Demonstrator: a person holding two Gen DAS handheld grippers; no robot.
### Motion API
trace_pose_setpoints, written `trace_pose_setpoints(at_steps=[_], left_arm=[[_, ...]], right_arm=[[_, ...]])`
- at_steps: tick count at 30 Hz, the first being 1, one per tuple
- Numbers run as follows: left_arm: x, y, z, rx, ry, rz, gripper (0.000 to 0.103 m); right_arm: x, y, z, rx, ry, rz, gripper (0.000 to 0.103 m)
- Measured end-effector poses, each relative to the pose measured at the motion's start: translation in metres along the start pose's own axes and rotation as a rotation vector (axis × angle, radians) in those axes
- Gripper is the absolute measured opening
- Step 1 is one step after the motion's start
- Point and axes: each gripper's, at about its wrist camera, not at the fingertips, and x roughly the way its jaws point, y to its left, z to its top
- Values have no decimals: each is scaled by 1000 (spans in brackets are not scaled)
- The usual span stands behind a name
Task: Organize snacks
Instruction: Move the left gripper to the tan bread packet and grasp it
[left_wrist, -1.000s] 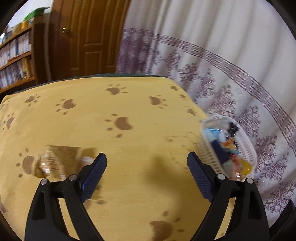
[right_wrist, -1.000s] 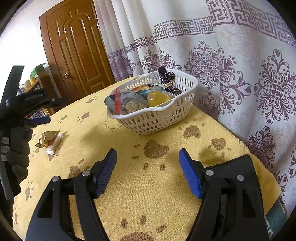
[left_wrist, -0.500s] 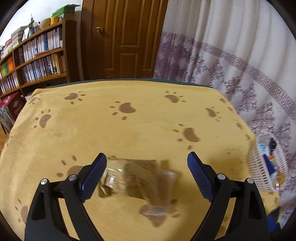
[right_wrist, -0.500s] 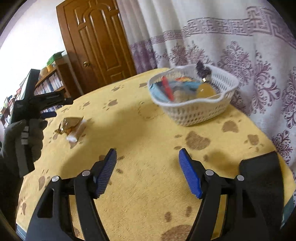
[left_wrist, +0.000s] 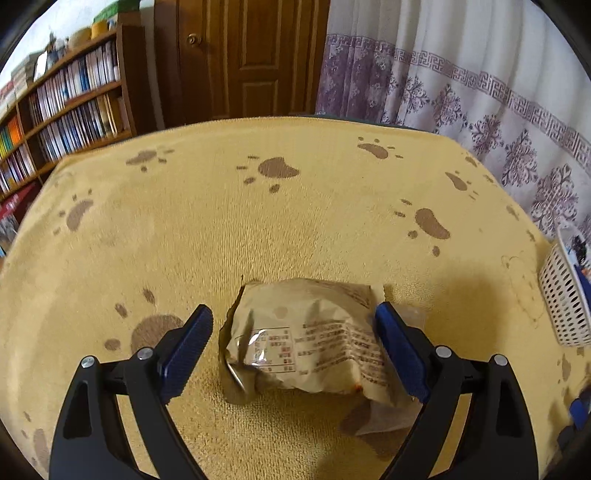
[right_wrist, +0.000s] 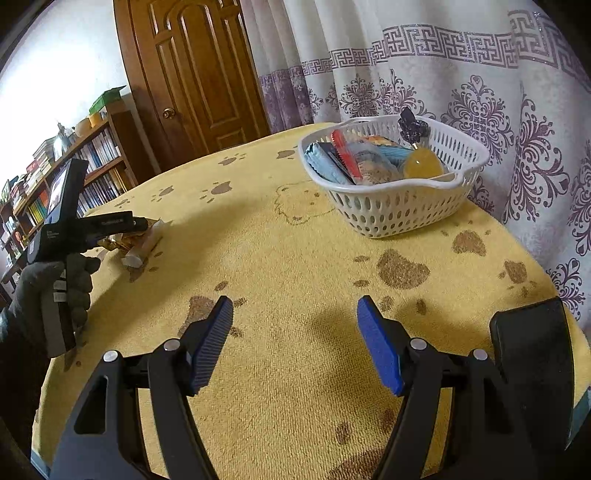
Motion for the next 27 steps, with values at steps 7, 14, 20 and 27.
trace_pose_setpoints(at_steps=[7,14,20,27], left_arm=[[-3,2,-4,-15,-11,-57,76],[-11,13,-11,-71,-36,-67,73],[-27,29,-22,-145,-72,-69,73],[-46,31,-35,-134,-126,-8,73]], right_arm=[[3,2,0,-9,10,-14,71],[5,3,2,-18,16,-31,71],[6,6,1,-32,19,-51,71],[7,12,0,-48,18,-74,71]])
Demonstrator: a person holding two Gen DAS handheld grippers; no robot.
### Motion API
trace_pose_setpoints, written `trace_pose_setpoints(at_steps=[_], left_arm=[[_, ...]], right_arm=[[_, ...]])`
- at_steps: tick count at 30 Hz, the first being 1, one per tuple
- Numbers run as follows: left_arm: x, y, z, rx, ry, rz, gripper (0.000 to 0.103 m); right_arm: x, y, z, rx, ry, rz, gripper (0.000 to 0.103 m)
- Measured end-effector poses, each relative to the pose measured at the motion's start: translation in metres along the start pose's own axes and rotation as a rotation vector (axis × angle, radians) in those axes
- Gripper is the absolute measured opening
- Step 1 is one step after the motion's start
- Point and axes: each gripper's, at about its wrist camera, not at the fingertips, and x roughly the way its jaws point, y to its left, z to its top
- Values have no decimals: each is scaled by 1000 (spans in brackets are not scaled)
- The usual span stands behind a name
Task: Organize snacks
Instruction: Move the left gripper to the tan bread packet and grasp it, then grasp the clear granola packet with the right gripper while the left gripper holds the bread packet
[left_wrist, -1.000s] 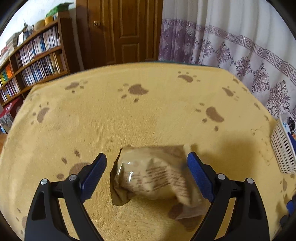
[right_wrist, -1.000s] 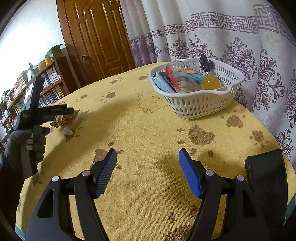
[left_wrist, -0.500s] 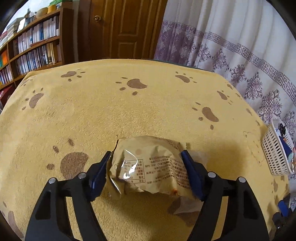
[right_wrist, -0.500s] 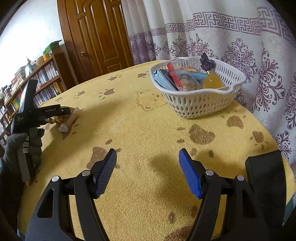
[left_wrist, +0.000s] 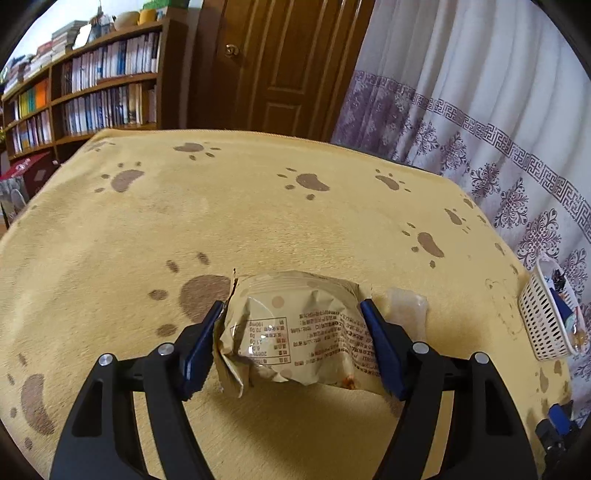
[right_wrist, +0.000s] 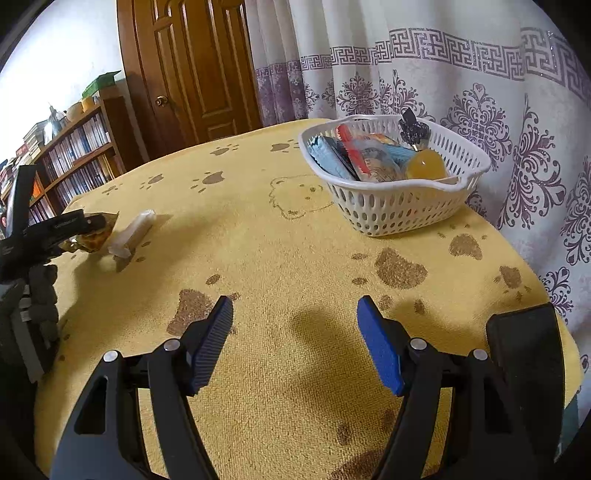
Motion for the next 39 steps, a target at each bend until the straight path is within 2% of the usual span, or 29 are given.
trace_pose_setpoints(at_steps=[9,19,30,39], left_arm=[[-18,8,-10,4,-43,81,73],[-26,14,-12,-17,-59,90,73],[-29,21,-12,-55,-64,101,73],[-24,30,-12,-103,-44,127,73]], right_arm=[[5,18,1,-33,17,19,71],[18,42,6,-37,75,83,71],[30,80,16,-93,90,138,71],[48,116,45,-153,81,180,71]])
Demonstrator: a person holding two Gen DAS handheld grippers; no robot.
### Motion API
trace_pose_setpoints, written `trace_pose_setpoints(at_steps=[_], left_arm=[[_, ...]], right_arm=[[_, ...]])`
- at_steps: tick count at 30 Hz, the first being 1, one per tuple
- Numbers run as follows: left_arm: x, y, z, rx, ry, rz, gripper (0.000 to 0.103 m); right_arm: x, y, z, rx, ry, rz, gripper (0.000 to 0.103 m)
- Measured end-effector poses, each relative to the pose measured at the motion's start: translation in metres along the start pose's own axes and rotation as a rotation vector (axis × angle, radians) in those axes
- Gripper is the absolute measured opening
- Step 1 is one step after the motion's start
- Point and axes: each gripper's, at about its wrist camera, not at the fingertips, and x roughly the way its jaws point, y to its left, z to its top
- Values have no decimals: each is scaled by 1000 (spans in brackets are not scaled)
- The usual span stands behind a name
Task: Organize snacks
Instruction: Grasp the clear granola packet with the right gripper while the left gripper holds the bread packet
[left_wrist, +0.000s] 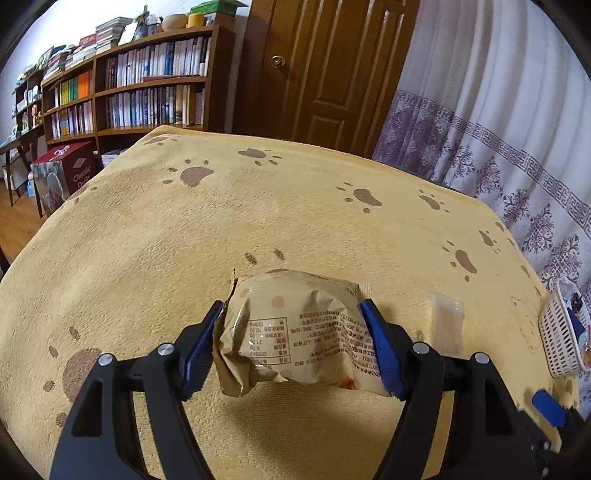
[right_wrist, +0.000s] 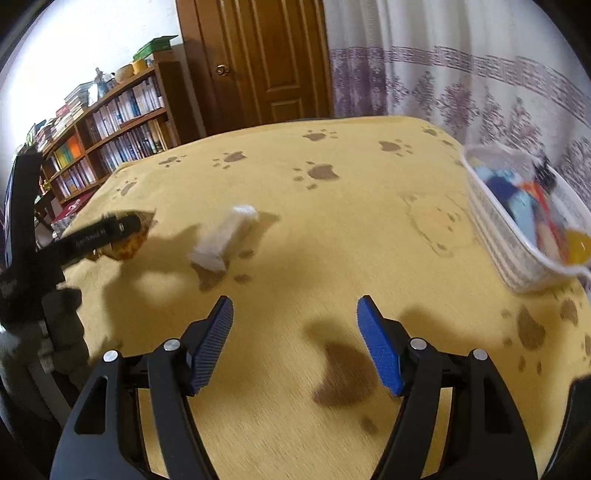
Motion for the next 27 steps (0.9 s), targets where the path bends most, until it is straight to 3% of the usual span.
trace_pose_setpoints(at_steps=[9,23,27], left_arm=[[3,11,2,-42,10,28,73],[13,26,2,-116,47,50,73],[13,27,3,-123,48,51,73]], right_arm=[[46,33,34,-39,53,48,71],[99,57,49,-89,98,14,71],[104,64,50,-120,102,5,61]])
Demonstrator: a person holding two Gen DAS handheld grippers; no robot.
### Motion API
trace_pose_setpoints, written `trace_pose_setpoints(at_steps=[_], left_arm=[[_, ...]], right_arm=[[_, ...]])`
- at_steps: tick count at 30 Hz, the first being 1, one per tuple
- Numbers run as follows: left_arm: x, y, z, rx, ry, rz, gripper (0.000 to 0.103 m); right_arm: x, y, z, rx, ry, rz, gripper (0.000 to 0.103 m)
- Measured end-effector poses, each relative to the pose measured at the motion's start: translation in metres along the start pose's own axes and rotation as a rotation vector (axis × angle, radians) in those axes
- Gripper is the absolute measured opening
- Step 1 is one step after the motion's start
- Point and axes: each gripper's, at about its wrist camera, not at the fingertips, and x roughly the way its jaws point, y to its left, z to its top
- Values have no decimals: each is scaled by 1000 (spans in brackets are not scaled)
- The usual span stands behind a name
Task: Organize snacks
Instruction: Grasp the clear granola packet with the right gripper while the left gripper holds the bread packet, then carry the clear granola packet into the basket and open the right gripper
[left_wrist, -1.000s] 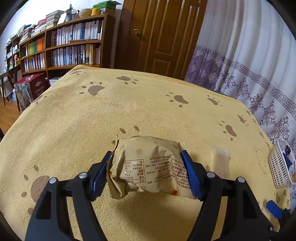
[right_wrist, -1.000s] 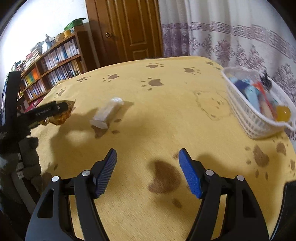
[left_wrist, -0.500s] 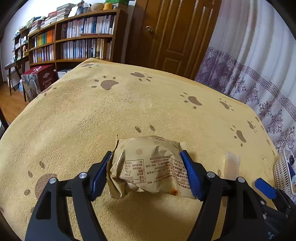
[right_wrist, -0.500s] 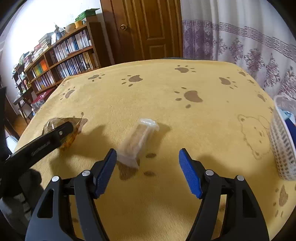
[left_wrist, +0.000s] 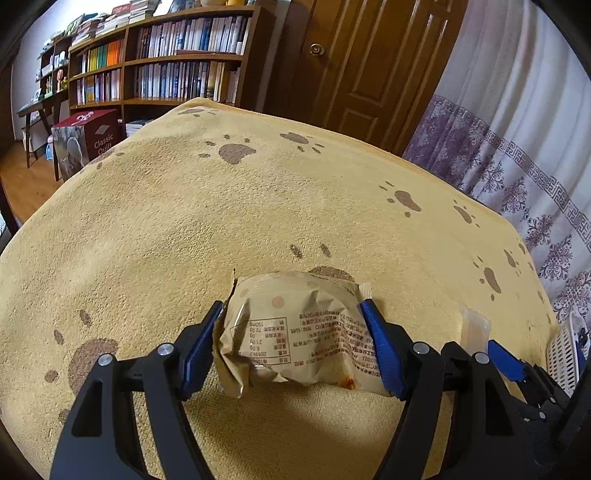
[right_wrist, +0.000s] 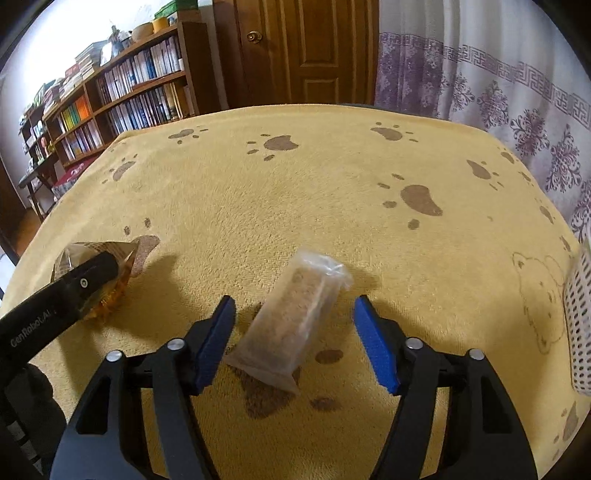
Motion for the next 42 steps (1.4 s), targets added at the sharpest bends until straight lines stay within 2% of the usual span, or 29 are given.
trace_pose_setpoints(at_steps=[4,6,8,24,36,42], left_arm=[[0,0,0,1,0,0,73],[0,1,0,2,0,0,73],[0,1,0,2,0,-1,73],[-2,-8,-4,33,-5,-17,73],[-11,-26,-12,91,-17,-48,73],[-15,-42,-19,140,-20,-67,73]], right_arm=[[2,1,2,-16,5,-21,50],[2,-1,2,-20,5,-24,38],[1,-5,3,-14,7,-27,31],[-29,-30,-23,50,6,1,30],[-70,-47,-39,81,-36,18,30],[-96,-70,-42,124,-78,-1,30]])
